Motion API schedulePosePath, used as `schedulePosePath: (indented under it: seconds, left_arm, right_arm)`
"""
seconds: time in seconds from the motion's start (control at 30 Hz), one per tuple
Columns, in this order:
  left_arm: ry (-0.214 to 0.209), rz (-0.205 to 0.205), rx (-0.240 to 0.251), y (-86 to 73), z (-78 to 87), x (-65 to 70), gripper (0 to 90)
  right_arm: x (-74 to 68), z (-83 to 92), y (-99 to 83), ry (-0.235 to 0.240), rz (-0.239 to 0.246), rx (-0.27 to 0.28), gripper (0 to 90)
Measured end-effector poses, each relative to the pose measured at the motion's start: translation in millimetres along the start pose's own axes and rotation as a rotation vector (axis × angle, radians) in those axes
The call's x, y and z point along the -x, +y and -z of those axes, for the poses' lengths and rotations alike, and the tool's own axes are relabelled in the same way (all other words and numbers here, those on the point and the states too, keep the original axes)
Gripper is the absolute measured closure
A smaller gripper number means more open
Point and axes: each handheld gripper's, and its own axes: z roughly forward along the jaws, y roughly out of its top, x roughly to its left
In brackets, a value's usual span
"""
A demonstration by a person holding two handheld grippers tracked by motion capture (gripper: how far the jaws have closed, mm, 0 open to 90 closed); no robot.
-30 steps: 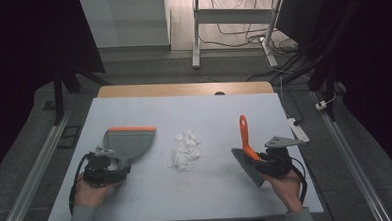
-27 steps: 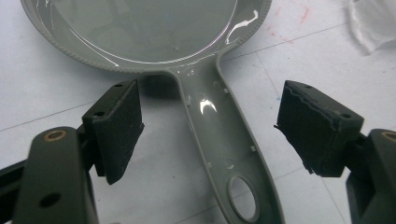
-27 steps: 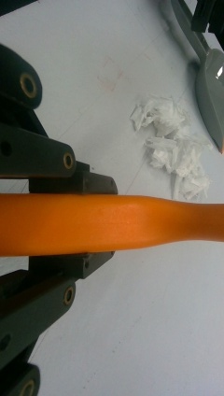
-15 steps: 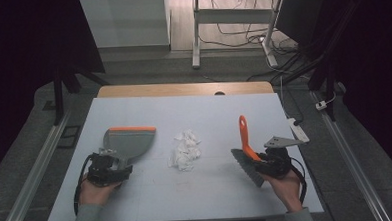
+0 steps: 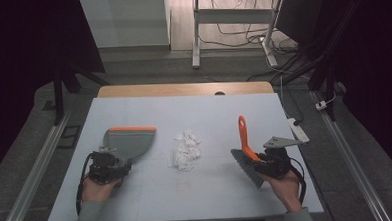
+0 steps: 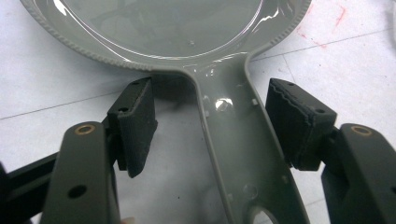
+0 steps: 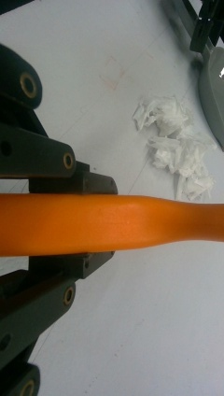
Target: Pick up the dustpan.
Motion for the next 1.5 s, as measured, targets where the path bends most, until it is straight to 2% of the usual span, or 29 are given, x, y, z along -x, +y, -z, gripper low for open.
schedulePosePath:
  seconds: [0.4,0.5,0.53,0.7,1.0,1.17,1.5]
  left_arm:
    - [-0.013,0.04,0.0,3.4,-7.3,-2.2,40.6]
    - [-0.015,0.046,0.002,3.3,-7.8,-2.8,44.8]
    - [-0.017,0.051,0.004,3.3,-7.8,-3.2,49.3]
    - [-0.013,0.067,0.014,2.5,-7.6,-4.6,60.6]
    - [-0.013,0.092,0.038,0.4,-3.9,-9.6,61.5]
    - [-0.013,0.093,0.048,-1.3,-1.1,-12.8,61.7]
    - [-0.033,0.04,0.097,-3.6,10.8,-14.0,61.7]
  right_arm:
    - [-0.5,-1.4,-0.4,-0.001,0.003,-0.003,70.2]
    - [-0.6,-1.1,-0.4,-0.002,0.0,-0.003,70.2]
    - [-0.6,-0.8,-0.2,-0.003,0.0,-0.002,70.2]
    - [-0.2,0.2,0.2,-0.002,-0.001,0.003,70.1]
    - [0.3,1.0,0.4,-0.002,-0.002,0.007,70.1]
    - [1.8,2.0,0.1,-0.003,-0.011,0.017,70.1]
    - [0.5,2.0,-0.5,-0.003,-0.006,0.023,70.1]
